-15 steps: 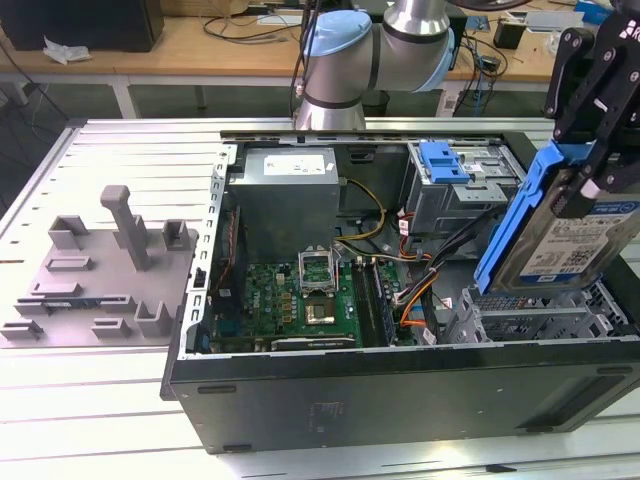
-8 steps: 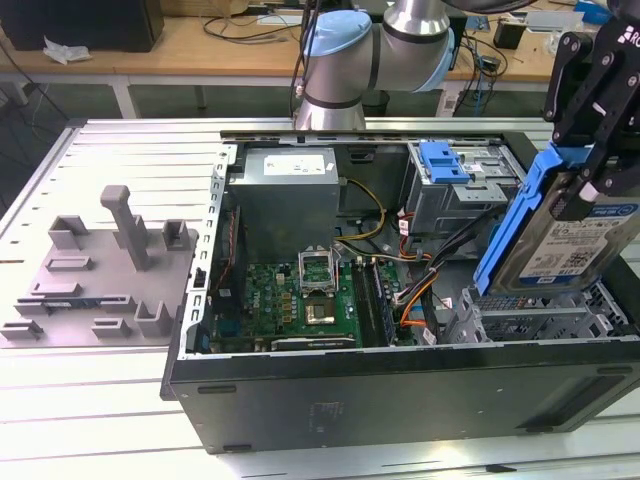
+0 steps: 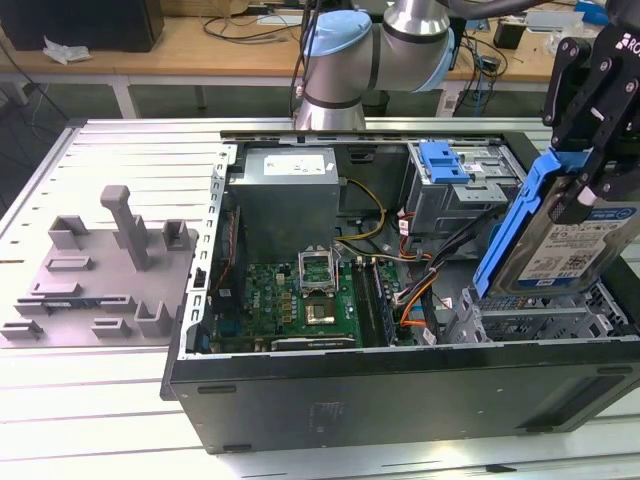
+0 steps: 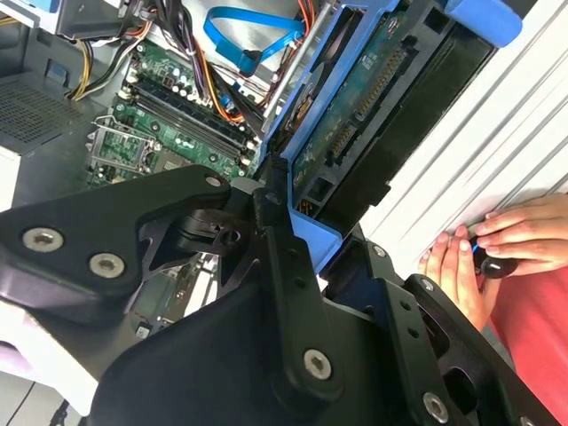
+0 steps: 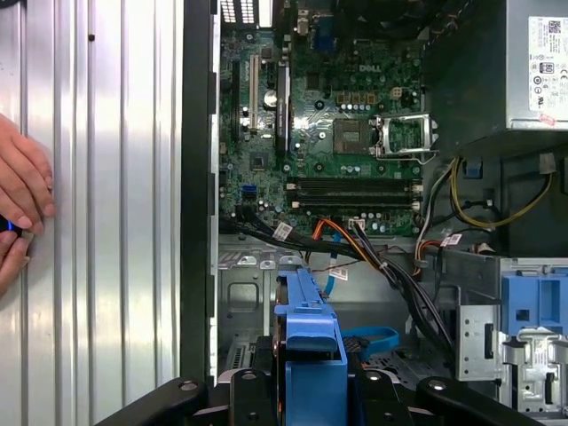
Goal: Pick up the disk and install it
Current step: 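Insert the disk into the insertion slot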
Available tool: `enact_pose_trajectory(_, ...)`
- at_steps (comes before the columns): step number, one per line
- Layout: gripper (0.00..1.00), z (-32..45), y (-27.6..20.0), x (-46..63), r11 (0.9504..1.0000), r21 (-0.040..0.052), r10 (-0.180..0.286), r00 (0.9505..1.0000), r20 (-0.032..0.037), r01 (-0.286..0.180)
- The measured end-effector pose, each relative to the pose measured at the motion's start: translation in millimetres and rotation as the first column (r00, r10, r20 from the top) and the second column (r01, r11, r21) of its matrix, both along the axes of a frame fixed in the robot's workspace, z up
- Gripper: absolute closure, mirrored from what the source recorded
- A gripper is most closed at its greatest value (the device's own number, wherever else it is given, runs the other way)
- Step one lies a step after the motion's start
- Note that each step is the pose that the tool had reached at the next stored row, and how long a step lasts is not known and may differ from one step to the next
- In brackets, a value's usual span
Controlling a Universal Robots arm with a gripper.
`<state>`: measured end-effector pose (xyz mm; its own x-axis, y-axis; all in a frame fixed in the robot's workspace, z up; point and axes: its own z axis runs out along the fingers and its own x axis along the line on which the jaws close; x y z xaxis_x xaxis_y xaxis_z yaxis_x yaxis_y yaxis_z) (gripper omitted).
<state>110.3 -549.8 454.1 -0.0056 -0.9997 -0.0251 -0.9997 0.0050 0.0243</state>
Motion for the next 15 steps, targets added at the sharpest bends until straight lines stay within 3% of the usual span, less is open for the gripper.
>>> enact_pose_trajectory(15,0.63,-8.0,-1.2,0.9,1.0000,0.0001,0.000,1.0000,0.0000,0.000)
